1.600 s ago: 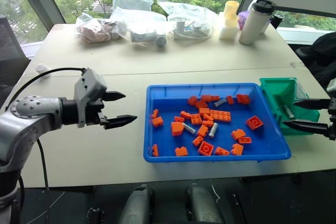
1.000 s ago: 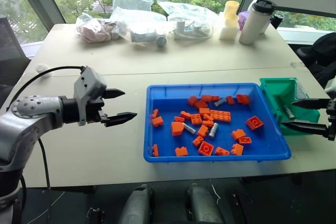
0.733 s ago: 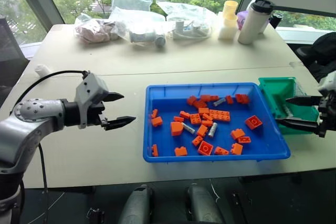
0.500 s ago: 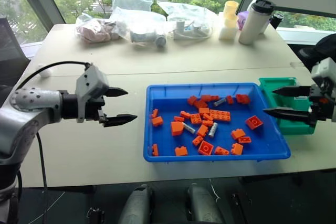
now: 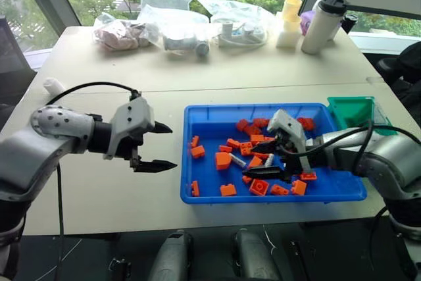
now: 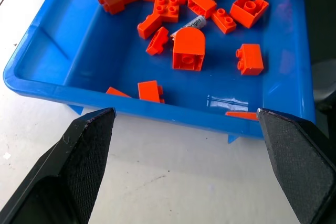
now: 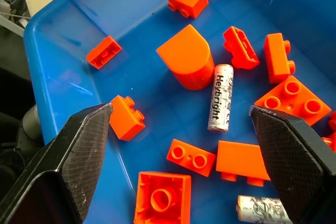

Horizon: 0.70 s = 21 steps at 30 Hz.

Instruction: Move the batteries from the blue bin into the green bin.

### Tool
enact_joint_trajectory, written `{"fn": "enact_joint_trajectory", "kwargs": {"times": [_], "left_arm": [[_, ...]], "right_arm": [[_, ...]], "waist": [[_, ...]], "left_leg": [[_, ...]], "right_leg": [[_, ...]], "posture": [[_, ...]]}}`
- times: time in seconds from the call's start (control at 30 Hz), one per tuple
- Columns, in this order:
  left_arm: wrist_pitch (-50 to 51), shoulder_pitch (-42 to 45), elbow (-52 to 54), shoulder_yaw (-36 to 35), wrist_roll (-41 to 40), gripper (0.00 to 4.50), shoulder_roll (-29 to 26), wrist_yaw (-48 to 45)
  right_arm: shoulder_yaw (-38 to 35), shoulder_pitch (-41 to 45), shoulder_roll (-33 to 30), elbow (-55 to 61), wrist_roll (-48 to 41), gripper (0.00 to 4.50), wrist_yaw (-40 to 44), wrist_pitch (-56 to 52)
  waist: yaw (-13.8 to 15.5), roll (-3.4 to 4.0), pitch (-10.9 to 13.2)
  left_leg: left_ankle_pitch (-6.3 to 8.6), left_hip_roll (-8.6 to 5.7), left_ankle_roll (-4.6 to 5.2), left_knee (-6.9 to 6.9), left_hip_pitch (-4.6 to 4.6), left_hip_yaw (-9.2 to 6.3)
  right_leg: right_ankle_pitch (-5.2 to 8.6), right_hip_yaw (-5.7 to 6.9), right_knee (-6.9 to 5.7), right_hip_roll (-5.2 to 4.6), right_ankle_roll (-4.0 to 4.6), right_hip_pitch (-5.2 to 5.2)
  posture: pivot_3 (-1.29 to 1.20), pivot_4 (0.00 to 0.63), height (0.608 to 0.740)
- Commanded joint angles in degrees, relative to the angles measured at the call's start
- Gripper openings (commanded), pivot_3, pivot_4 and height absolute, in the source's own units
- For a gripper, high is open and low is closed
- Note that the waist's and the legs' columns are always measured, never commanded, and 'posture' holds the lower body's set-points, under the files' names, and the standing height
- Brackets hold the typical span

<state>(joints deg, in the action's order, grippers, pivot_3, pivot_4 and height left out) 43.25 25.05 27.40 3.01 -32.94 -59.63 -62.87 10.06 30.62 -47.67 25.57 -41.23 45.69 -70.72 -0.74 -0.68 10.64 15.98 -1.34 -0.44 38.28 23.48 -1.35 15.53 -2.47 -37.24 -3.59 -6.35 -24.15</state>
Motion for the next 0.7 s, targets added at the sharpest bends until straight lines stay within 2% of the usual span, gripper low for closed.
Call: {"fn": "enact_joint_trajectory", "kwargs": {"times": [0.03, 0.23, 0.5, 0.53, 0.57, 0.7], "left_arm": [[-0.2, -0.2, 2.2, -1.4, 0.3, 4.50, 0.1, 1.3], [0.0, -2.1, 3.1, -1.5, 0.2, 4.50, 0.7, 3.1], [0.2, -3.2, 3.9, -1.9, 0.0, 4.50, 0.9, 4.1], [0.1, -3.1, 3.9, -1.9, 0.1, 4.50, 1.0, 4.3], [0.0, -3.1, 3.8, -1.8, 0.1, 4.50, 1.1, 4.4], [-0.2, -2.9, 3.7, -1.6, 0.3, 4.50, 1.1, 4.6]], "right_arm": [[0.8, 2.3, 0.1, 0.2, 1.0, 4.32, -0.4, -0.3], [7.8, 5.3, 2.0, -4.7, 6.2, 4.32, 0.5, 3.6], [12.4, 6.7, 4.0, -9.5, 11.3, 4.32, 2.2, 7.1], [13.2, 6.8, 4.2, -10.0, 12.4, 3.82, 2.2, 7.7], [14.0, 6.9, 4.3, -10.3, 13.3, 3.52, 2.4, 8.3], [15.9, 7.1, 4.1, -10.7, 16.5, 1.50, 3.3, 10.8]], "waist": [[0.0, 0.00, 0.0], [-0.1, 0.00, 0.0], [-0.1, -0.02, 0.0], [-0.1, -0.02, 0.0], [-0.1, -0.02, 0.0], [-0.1, -0.02, 0.0]], "left_leg": [[0.00, 0.00, 0.00, 0.00, 0.00, 0.00], [0.00, 0.01, 0.00, -0.01, 0.00, 0.01], [0.00, 0.01, 0.00, -0.01, -0.01, 0.01], [0.00, 0.01, 0.00, -0.01, -0.01, 0.01], [0.00, 0.01, 0.00, -0.01, -0.01, 0.01], [0.00, 0.00, 0.00, -0.01, -0.01, 0.02]], "right_leg": [[0.00, 0.00, 0.00, 0.00, 0.00, -0.01], [0.00, 0.01, -0.01, 0.02, 0.00, -0.02], [0.00, 0.01, -0.03, 0.02, 0.00, -0.03], [0.00, 0.01, -0.03, 0.02, 0.00, -0.03], [0.00, 0.01, -0.03, 0.03, 0.00, -0.04], [0.00, 0.01, -0.05, 0.02, 0.00, -0.04]], "posture": [[0.00, 0.150, 0.740], [0.00, 0.150, 0.740], [0.00, 0.150, 0.740], [0.00, 0.150, 0.740], [0.00, 0.150, 0.740], [0.00, 0.150, 0.740]]}}
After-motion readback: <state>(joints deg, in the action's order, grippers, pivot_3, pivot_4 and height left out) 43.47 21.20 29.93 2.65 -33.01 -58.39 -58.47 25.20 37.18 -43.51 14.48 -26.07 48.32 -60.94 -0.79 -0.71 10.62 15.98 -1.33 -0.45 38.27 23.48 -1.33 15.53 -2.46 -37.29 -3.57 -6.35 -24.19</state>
